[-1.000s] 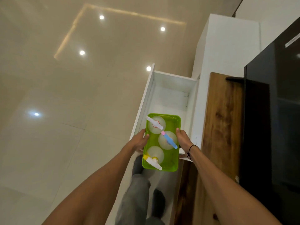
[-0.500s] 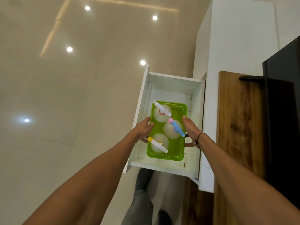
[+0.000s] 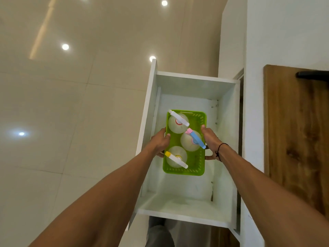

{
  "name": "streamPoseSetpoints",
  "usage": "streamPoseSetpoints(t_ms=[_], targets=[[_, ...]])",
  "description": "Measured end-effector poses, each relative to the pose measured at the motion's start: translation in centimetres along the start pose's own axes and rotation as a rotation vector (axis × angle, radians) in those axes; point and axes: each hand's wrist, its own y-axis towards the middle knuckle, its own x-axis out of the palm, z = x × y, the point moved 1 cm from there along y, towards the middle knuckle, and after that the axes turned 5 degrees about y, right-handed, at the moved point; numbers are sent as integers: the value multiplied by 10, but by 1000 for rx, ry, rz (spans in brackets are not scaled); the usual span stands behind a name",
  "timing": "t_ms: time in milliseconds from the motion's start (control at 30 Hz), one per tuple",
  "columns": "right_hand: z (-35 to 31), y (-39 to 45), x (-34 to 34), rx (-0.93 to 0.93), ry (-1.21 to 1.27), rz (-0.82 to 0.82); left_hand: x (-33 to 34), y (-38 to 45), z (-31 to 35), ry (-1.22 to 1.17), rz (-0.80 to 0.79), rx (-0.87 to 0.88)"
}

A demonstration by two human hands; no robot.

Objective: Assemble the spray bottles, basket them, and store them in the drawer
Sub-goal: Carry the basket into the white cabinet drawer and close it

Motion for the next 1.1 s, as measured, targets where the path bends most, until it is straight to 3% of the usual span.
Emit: streamPoseSetpoints(t_ms=[333, 600, 667, 767, 867, 967, 1100], targets=[[20, 53, 11, 37, -1, 8, 17, 53, -17, 63, -32, -54], [18, 48, 11, 116, 14, 8, 14, 59, -18, 55, -9, -93], [18, 41, 10, 127, -4, 30, 10, 49, -15, 111, 74, -76], [13, 25, 4, 66, -52, 109, -3, 17, -4, 244, 347, 90], [4, 2, -6, -76, -162, 207, -17, -24, 8, 132, 494, 252], [-13, -33, -10, -214, -296, 288, -34, -61, 16, 165, 691, 379], [-40, -84, 3, -537, -479, 449, -54, -86, -2, 24, 836, 274]])
